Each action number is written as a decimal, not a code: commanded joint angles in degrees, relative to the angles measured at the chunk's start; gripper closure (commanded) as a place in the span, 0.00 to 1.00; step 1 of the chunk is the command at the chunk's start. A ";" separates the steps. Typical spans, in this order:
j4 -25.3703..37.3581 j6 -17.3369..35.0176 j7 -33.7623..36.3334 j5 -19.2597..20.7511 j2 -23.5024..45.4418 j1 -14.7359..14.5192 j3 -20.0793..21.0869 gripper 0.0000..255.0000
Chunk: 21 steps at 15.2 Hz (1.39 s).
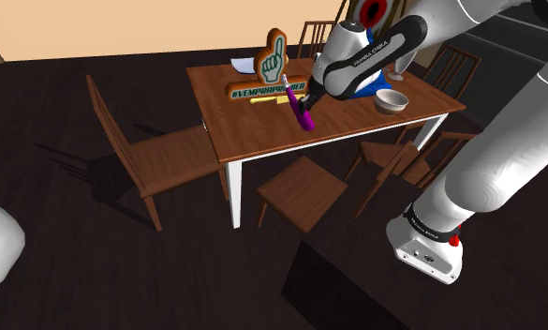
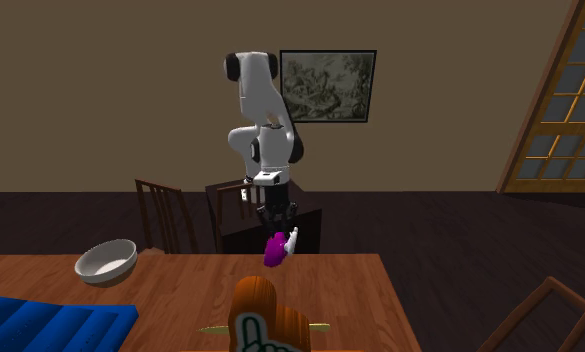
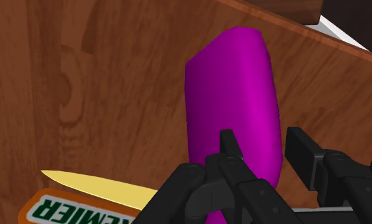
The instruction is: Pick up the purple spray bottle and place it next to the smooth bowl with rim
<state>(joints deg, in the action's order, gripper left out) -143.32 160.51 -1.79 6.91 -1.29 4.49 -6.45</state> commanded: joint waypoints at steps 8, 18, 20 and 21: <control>1.82 -7.45 -0.34 -0.24 -5.61 -0.19 0.20 1.00; 5.37 -15.79 -0.90 -0.64 -10.42 -0.37 0.38 1.00; 6.22 -17.44 -1.01 -0.72 -11.21 -0.41 0.42 1.00; 6.67 -18.26 -1.06 -0.76 -11.59 -0.43 0.44 1.00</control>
<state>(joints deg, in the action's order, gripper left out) -137.08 142.96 -2.85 6.17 -12.62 4.09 -6.05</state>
